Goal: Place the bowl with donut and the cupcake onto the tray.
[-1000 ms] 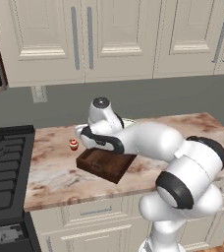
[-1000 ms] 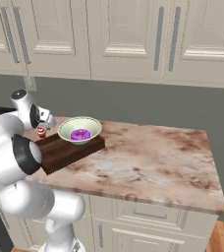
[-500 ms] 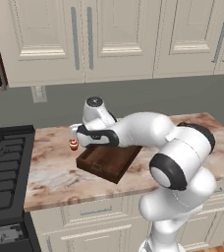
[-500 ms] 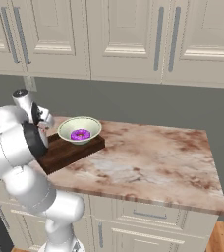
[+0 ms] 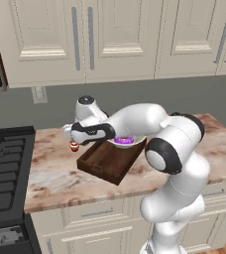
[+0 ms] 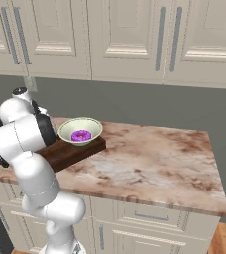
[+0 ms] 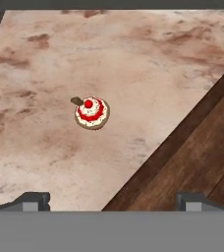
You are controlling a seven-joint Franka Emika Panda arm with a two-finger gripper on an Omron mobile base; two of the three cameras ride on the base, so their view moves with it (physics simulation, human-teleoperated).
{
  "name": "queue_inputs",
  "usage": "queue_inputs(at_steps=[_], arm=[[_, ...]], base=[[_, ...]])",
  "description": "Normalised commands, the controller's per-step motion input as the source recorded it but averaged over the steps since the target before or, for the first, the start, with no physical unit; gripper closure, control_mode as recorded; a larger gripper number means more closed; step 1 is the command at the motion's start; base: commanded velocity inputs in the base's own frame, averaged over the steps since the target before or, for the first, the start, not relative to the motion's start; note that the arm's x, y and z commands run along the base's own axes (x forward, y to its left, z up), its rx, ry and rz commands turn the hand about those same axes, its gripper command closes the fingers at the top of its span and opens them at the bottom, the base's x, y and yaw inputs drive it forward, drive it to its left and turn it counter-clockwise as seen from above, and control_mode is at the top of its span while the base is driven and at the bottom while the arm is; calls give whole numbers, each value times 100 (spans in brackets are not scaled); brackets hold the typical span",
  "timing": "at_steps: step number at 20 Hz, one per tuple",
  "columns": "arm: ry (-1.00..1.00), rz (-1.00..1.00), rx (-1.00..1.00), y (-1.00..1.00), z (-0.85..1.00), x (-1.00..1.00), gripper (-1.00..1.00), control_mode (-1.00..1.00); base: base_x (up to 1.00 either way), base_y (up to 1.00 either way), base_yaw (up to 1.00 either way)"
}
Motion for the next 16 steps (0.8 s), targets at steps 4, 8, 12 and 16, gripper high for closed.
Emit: queue_inputs(at_steps=[4, 8, 12, 16], arm=[[6, 0, 2, 12, -16, 9, -100, -100], [0, 0, 0, 7, -28, 15, -100, -100], [0, 0, 0, 0, -28, 21, -100, -100], [0, 0, 0, 4, -19, 20, -100, -100]], base=[[0, 0, 0], [0, 0, 0], [0, 0, 0], [0, 0, 0]])
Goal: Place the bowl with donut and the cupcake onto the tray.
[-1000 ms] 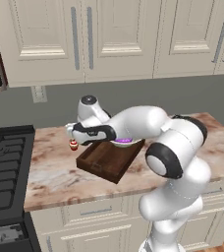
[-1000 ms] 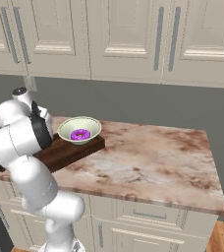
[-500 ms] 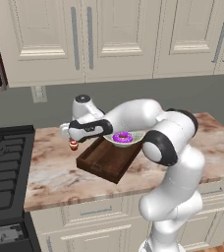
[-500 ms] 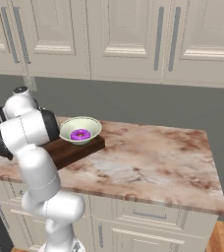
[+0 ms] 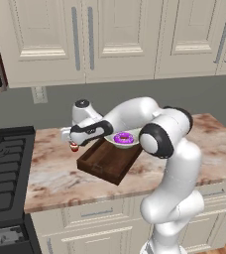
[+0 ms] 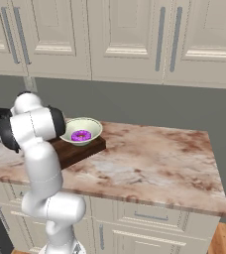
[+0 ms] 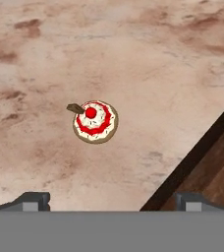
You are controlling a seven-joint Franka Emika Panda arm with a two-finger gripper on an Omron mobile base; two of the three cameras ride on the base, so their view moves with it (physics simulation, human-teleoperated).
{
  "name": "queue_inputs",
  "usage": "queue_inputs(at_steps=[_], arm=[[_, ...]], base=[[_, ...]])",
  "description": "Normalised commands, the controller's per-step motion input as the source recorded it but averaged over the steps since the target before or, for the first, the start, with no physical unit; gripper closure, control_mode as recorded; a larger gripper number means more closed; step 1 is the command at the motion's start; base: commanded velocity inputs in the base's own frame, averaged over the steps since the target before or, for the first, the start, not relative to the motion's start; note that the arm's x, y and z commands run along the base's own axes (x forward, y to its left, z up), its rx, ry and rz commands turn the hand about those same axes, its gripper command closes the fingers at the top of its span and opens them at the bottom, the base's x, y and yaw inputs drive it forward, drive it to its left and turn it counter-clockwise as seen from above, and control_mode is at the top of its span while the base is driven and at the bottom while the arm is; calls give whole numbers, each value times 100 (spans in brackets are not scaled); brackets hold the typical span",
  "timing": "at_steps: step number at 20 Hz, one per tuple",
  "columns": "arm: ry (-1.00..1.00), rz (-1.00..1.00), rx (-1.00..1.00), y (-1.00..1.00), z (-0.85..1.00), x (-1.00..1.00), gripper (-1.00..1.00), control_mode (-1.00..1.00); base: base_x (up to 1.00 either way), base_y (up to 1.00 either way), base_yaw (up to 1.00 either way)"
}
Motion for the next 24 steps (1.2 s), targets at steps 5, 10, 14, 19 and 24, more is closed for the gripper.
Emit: queue_inputs(at_steps=[5, 10, 14, 19, 24], arm=[[3, 0, 0, 9, -10, 18, -100, -100], [2, 0, 0, 8, -12, 18, -100, -100], [1, 0, 0, 5, -12, 22, -100, -100], [0, 0, 0, 8, -15, 21, -100, -100], [0, 0, 0, 5, -19, 13, -100, -100]], base=[[0, 0, 0], [0, 0, 0], [0, 0, 0], [0, 0, 0], [0, 0, 0]])
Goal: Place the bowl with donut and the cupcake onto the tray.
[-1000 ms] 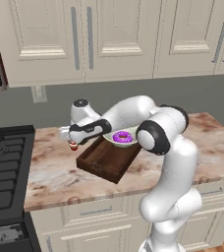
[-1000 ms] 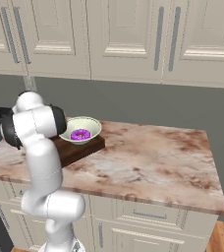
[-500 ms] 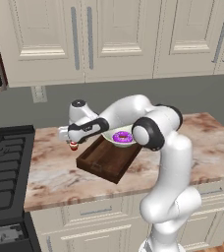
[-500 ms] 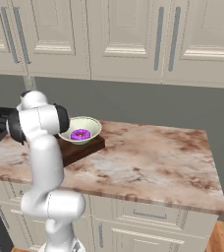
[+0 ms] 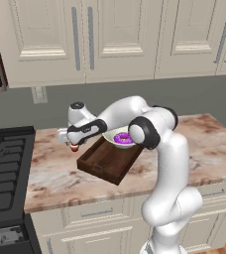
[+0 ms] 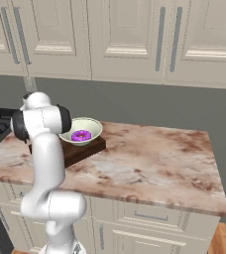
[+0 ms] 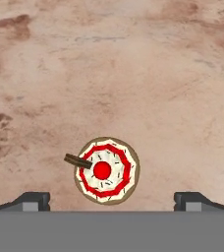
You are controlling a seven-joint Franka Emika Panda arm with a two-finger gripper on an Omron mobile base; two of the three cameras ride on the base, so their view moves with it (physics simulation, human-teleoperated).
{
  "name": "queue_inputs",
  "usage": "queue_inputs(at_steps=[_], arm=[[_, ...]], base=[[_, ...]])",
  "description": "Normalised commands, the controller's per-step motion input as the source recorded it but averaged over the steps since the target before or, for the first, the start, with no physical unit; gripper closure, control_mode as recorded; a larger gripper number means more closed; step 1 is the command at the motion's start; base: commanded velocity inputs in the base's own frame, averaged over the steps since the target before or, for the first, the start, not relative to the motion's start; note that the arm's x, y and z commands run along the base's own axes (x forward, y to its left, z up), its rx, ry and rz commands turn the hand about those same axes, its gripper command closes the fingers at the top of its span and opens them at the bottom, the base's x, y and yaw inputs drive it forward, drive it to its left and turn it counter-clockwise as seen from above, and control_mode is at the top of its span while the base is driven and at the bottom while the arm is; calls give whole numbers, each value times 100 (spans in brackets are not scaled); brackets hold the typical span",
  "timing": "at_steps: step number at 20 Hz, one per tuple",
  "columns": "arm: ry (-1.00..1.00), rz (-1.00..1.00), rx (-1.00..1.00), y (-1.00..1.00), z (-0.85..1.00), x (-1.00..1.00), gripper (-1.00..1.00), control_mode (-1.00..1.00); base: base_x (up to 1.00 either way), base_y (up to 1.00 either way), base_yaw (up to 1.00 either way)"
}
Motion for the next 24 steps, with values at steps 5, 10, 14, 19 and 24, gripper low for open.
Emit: queue_inputs(at_steps=[5, 10, 14, 19, 24], arm=[[0, 0, 0, 2, -21, 13, -100, -100], [0, 0, 0, 1, -17, 7, -100, -100], [0, 0, 0, 2, -13, 9, -100, -100], [1, 0, 0, 5, -13, 9, -100, -100], [1, 0, 0, 7, -21, 2, 100, -100]], base=[[0, 0, 0], [0, 0, 0], [0, 0, 0], [0, 0, 0], [0, 0, 0]])
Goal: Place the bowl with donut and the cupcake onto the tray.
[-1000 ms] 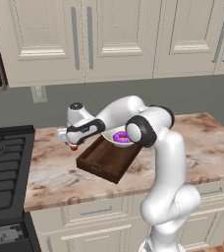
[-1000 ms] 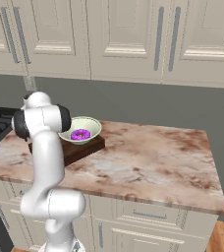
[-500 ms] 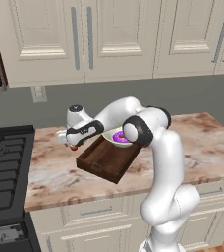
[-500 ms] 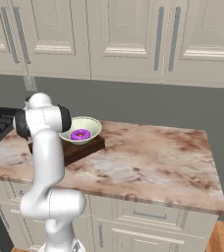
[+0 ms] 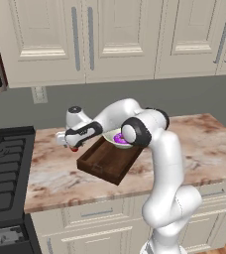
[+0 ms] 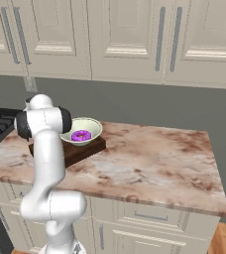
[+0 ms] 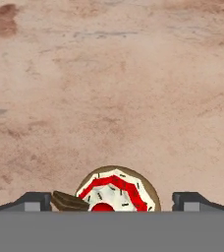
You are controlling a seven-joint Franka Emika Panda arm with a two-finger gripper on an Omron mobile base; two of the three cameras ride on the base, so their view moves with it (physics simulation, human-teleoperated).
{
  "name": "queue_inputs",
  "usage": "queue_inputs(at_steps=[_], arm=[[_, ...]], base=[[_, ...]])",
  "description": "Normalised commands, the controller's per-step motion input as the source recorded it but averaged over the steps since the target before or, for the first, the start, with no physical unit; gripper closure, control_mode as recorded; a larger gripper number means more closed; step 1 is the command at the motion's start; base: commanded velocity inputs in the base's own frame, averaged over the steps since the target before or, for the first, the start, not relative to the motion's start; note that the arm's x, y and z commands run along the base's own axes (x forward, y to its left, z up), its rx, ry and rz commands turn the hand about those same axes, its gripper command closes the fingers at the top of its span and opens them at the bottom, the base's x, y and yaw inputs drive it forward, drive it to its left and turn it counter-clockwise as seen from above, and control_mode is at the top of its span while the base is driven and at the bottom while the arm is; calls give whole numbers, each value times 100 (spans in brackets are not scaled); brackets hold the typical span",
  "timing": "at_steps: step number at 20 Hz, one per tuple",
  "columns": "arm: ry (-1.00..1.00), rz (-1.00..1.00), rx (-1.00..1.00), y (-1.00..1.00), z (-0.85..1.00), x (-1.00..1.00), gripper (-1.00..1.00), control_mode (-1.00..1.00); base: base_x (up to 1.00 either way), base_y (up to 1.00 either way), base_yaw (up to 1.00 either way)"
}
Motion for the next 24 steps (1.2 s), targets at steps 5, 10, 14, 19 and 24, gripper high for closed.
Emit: queue_inputs(at_steps=[5, 10, 14, 19, 24], arm=[[1, 0, 0, 7, -23, 0, 100, -100], [0, 0, 0, 0, -4, 0, 100, -100], [0, 0, 0, 0, -1, 0, 100, -100], [0, 0, 0, -2, 8, -4, 100, -100], [0, 0, 2, -12, 17, -19, 100, -100]], base=[[0, 0, 0], [0, 0, 0], [0, 0, 0], [0, 0, 0], [0, 0, 0]])
